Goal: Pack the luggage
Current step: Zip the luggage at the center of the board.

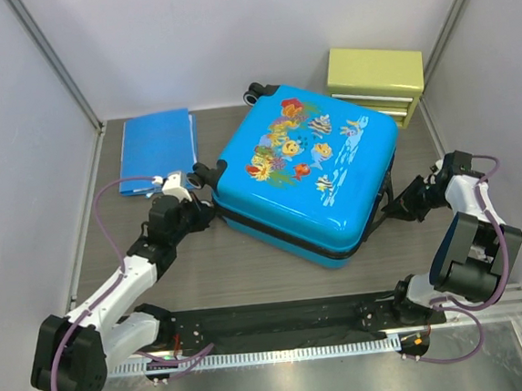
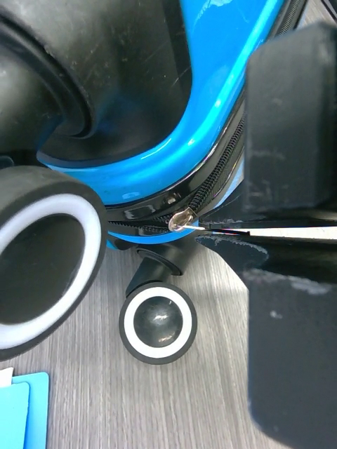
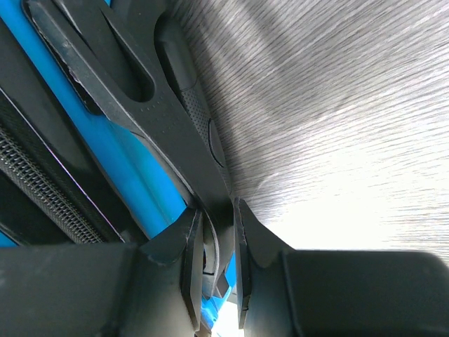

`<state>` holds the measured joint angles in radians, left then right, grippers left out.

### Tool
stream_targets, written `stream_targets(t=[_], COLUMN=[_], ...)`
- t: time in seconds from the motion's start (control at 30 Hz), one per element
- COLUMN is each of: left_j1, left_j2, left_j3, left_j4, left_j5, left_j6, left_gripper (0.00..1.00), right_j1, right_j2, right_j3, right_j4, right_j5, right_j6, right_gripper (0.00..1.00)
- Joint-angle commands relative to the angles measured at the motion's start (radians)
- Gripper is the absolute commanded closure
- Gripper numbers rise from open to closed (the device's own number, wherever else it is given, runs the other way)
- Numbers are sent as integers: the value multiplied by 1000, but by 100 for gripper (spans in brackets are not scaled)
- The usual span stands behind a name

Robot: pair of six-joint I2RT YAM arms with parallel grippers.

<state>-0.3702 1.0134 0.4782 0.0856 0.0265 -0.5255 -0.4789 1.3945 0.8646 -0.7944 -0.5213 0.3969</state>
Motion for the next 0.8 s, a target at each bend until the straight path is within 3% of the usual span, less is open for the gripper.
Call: stream_targets(t=[0.0, 0.23, 0.5, 0.6, 0.63, 0.67, 0.7, 0.73, 0.77], left_j1=[82, 166, 189, 215, 247, 264, 281, 304, 310], left_j2=[65, 122, 202, 148, 128, 110, 68, 51, 31], left_j3=[10, 23, 74, 92, 95, 97, 97, 106, 114], left_j4=[26, 75, 99, 25, -31, -59, -84, -154, -194], left_j5=[-267, -254, -145, -107, -80, -56, -34, 17, 23], left_j6=[4, -7, -16, -8, -11, -16, -21, -24, -27], left_gripper=[100, 100, 100, 82, 65, 57, 47, 31, 25], right_j1=[-38, -38, -38, -38, -38, -38, -38, -36, -38], right_j2=[-29, -38, -23, -23, -25, -25, -25, -23, -23], right_j3=[28, 14, 40, 59, 65, 74, 80, 86, 102], right_j4=[112, 110, 100, 80, 75, 67, 63, 61, 49], right_j5=[182, 199, 201, 193, 191, 193, 191, 190, 188], right_j6=[0, -12, -20, -18, -17, -16, -13, -10, -9], right_gripper=[99, 99, 99, 99, 99, 99, 92, 85, 78])
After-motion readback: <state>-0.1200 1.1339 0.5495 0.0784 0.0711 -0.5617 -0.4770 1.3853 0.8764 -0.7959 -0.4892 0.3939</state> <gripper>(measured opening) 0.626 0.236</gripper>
